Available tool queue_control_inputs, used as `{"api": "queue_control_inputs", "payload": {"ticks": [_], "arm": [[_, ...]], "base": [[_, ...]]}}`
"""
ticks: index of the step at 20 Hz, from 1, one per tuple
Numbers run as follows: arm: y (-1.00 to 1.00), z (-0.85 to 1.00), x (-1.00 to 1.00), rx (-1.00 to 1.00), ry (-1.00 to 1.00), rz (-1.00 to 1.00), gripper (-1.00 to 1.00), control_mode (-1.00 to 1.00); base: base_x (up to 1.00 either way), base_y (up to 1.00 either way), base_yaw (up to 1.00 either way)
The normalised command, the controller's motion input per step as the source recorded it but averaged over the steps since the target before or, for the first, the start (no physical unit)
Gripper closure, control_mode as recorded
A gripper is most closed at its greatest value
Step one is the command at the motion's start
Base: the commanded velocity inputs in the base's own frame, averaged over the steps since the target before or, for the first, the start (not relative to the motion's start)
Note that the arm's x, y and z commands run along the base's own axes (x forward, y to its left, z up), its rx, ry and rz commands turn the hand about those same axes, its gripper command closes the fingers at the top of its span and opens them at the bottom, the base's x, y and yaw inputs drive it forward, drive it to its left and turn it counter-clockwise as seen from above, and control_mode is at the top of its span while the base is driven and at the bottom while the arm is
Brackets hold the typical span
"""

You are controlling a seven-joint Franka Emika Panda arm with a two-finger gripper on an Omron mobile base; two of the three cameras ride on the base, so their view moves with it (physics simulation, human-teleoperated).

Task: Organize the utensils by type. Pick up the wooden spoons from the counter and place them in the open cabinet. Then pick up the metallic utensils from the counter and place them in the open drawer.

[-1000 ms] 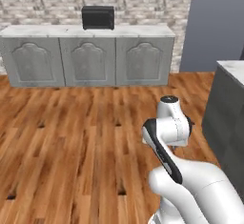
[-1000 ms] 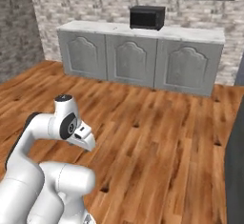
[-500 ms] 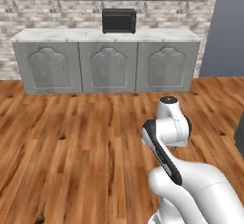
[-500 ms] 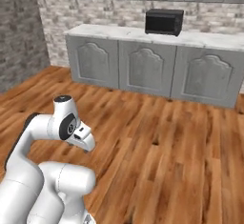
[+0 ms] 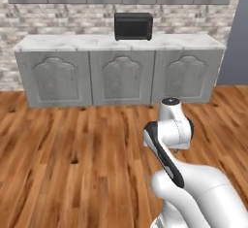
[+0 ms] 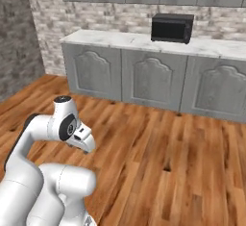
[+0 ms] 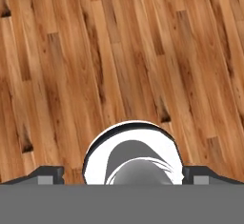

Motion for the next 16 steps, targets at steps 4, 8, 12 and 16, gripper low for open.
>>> {"api": "queue_control_inputs", "payload": {"ticks": [4,8,12,16], "arm": [[0.00,0.00,0.00,0.00,0.00,0.00,-1.00,1.00],[0.00,0.00,0.00,0.00,0.00,0.00,-1.00,1.00],[0.00,0.00,0.00,0.00,0.00,0.00,-1.00,1.00],[0.00,0.00,0.00,0.00,0.00,0.00,-1.00,1.00]], "base": [[1.00,0.31,-0.07],[1.00,0.33,-0.07],[1.00,0.31,-0.04],[1.00,0.29,-0.02]]}}
